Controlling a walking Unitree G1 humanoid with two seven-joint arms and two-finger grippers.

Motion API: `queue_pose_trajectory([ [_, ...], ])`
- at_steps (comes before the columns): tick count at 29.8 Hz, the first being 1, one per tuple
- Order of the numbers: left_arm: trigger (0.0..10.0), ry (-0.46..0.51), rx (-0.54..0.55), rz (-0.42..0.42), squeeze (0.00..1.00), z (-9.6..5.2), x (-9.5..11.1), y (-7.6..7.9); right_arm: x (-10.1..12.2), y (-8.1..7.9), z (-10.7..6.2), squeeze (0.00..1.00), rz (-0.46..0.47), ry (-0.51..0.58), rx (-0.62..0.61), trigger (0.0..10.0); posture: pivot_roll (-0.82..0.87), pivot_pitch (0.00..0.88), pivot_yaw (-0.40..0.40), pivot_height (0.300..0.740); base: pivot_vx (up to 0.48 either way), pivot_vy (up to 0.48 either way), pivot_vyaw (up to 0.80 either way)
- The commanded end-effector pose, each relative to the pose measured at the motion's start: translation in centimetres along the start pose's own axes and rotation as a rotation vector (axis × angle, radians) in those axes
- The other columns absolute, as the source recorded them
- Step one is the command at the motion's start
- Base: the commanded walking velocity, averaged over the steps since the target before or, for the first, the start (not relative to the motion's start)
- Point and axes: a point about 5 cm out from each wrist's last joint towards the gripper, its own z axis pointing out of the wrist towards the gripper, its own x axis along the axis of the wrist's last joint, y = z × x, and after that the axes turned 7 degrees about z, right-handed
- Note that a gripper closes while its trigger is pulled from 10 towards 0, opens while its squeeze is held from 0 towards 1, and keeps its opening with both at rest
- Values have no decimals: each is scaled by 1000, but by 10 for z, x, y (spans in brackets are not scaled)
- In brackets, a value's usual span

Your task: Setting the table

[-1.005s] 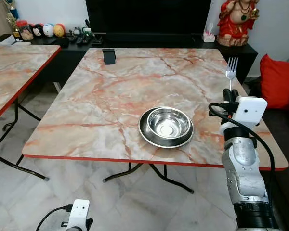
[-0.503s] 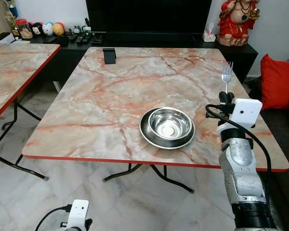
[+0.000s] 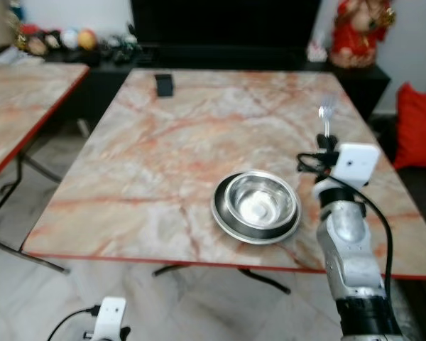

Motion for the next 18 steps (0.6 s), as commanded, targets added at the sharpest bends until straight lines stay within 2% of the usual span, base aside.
queue_pose_trajectory([
  [1,10000,-25,-19,-8,0,-1,-6,6,-1,6,-1,0,-3,-20,-33,10000,-29,0,-3,740,0,0,0],
  [7,10000,-26,-19,-5,0,-1,-6,6,-2,8,-4,0,-9,-35,-41,10000,-35,0,-2,740,0,0,0],
  [10,10000,-25,-19,-5,0,-1,-6,6,-7,12,-8,0,-17,-92,-53,10000,-36,0,-4,740,0,0,0],
  [11,10000,-25,-18,-6,0,-1,-6,6,-8,13,-9,0,-16,-113,-61,10000,-36,0,-4,740,0,0,0],
  [14,10000,-26,-20,-6,0,-1,-6,6,-22,21,-17,0,-53,-272,-118,10000,-40,0,-2,740,0,0,0],
  [18,10000,-26,-20,-6,0,0,-6,6,-25,26,-21,0,-61,-345,-148,10000,-41,0,-3,740,0,0,0],
])
